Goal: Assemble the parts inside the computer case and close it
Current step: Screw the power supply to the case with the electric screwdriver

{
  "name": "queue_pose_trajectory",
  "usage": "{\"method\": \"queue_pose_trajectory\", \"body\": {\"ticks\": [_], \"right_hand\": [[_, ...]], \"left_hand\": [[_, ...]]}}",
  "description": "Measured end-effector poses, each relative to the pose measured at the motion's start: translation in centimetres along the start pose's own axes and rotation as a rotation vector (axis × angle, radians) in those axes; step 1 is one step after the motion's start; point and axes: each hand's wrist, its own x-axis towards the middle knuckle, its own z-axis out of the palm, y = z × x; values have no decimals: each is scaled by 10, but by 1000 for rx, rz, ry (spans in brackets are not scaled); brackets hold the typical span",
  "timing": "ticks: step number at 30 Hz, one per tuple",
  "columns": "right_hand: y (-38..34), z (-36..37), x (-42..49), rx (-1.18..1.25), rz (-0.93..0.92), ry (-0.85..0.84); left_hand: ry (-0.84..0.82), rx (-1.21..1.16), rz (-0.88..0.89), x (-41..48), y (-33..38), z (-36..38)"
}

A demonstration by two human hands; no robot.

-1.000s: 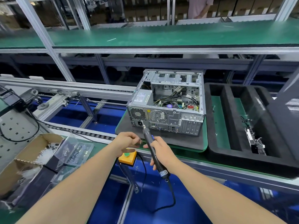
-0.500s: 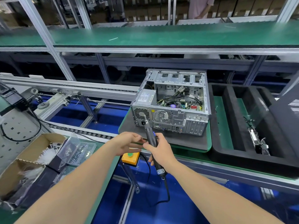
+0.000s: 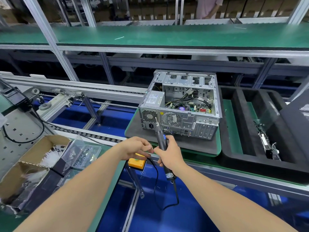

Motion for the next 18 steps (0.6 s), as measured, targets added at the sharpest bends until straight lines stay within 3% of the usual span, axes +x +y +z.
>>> {"method": "queue_pose_trajectory", "body": {"ticks": [6, 11, 18], "right_hand": [[1, -4, -1, -18, -12, 18], [4, -9, -3, 22, 3, 52], [8, -24, -9, 9, 53, 43]], "left_hand": [[96, -35, -14, 1, -7, -5], [146, -373, -51, 1, -10, -4], [240, -660, 14, 8, -1, 8]]}}
